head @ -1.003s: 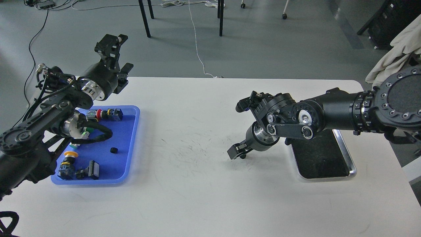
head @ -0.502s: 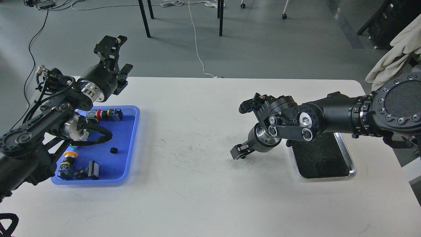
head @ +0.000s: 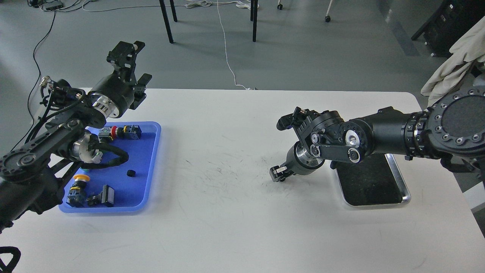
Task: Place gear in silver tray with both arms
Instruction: 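Carry the gear into the silver tray and open the right gripper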
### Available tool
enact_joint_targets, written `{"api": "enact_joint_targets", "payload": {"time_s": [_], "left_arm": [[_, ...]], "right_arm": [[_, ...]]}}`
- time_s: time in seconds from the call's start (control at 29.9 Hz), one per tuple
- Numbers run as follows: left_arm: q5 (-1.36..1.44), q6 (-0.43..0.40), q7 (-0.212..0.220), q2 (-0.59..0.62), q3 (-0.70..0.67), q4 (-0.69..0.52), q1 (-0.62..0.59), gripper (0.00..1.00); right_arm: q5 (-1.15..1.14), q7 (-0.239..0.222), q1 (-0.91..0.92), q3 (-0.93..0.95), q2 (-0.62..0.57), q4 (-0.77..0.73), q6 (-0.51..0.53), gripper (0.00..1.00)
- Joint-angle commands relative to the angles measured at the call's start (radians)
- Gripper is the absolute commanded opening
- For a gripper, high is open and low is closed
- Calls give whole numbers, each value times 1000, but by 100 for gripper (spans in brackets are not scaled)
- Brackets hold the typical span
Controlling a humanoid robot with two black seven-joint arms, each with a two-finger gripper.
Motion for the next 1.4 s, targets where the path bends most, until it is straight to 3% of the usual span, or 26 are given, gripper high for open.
{"api": "enact_joint_targets", "payload": {"time_s": [0.0,0.03,0.07,0.23,0.54,0.74,0.94,1.37], "left_arm": [[0,0,0,0,-1,0,1,98],[0,0,0,0,-1,0,1,98],[0,0,0,0,-1,0,1,98],[0,3,0,0,1,0,1,98],[0,5,0,1,1,12,1,98],[0,3,0,6,2,17,3,98],[2,5,0,-2,7,18,3,98],[3,8,1,-5,10,18,4,98]], "right_arm": [[0,1,6,0,0,3,5,27],[0,4,6,0,0,3,12,16],[0,4,5,0,0,3,12,11],[-2,4,6,0,0,3,12,2],[12,4,115,104,0,55,12,2],[-3,6,169,176,-311,141,12,2],[-161,15,42,186,-511,111,6,2],[-192,15,-170,247,-499,-6,-57,2]]}}
